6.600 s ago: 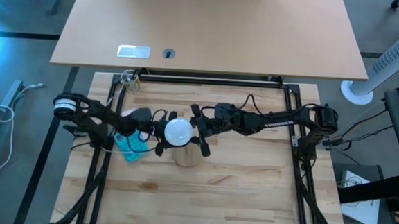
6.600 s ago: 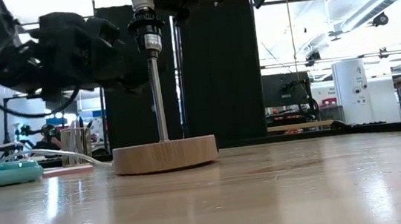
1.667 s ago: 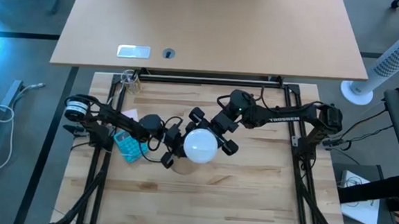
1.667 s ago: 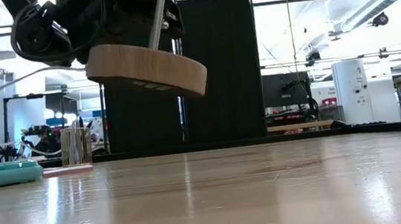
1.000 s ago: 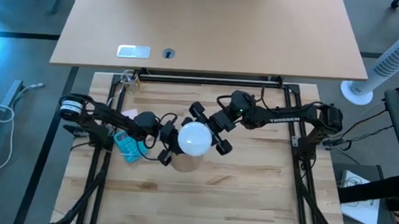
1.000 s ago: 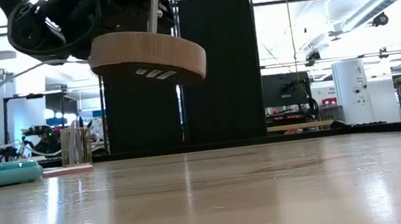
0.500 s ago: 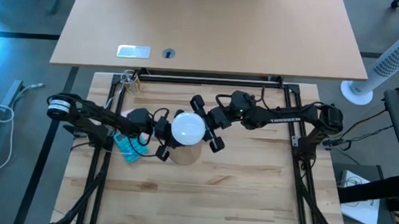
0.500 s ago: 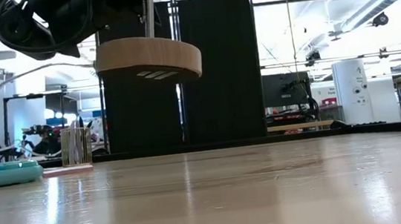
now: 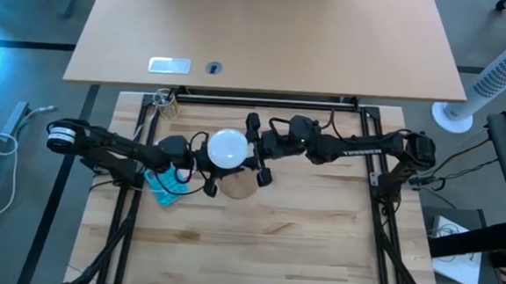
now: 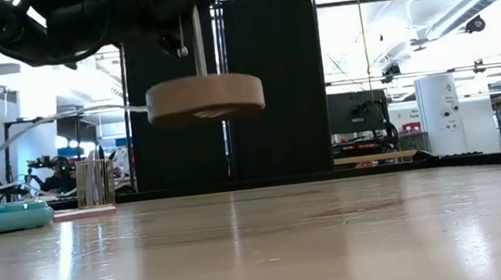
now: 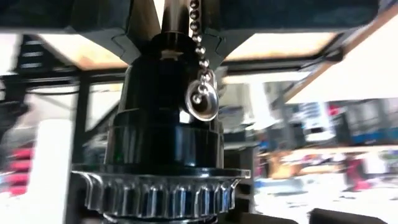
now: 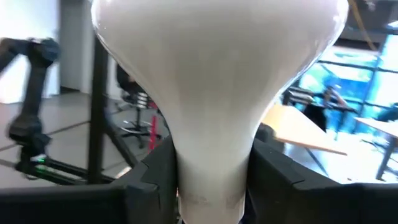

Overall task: Screw lightbulb
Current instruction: Insert the lightbulb into the lamp

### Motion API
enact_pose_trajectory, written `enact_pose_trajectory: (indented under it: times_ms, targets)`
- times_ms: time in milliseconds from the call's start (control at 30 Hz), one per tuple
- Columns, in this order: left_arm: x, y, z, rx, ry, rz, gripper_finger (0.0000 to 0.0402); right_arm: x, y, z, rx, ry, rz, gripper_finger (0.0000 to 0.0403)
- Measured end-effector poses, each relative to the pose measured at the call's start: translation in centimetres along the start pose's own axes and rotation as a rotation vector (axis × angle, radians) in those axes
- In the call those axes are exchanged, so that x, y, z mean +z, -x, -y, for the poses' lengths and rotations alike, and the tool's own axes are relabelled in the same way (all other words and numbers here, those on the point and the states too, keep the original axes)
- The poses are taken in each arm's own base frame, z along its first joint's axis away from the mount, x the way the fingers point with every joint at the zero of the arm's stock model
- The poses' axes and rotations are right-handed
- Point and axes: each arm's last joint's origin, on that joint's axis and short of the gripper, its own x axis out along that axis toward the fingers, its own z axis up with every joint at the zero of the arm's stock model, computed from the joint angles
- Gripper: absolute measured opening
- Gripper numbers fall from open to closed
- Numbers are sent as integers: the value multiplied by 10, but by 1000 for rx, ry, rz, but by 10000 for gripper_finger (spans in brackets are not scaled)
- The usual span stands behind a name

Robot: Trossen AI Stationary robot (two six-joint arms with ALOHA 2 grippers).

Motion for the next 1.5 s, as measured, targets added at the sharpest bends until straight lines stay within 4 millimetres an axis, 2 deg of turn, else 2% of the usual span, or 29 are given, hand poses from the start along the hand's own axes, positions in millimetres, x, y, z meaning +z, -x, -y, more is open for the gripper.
enact_pose_trajectory:
  times_ms: [433,600,767,933,1167,1400,1500]
  targets:
    - [-1,15,-8,333,-58,-71,55,-10,-1,9,-301,-6,-79,137]
    - [-11,6,-14,478,-108,-148,55,-22,-3,13,-464,-5,-134,140]
    - [-17,-5,-20,601,-144,-187,55,-26,-2,15,-603,-8,-161,142]
    - [-19,-9,-27,643,-125,-173,55,-27,-1,16,-664,-3,-174,138]
    - [-17,-9,-29,610,-96,-150,57,-28,0,16,-674,-17,-175,140]
    - [-21,-9,-28,503,-86,-174,159,-30,0,15,-659,-22,-186,142]
    - [-22,-9,-29,478,-90,-183,188,-31,0,14,-655,-21,-188,142]
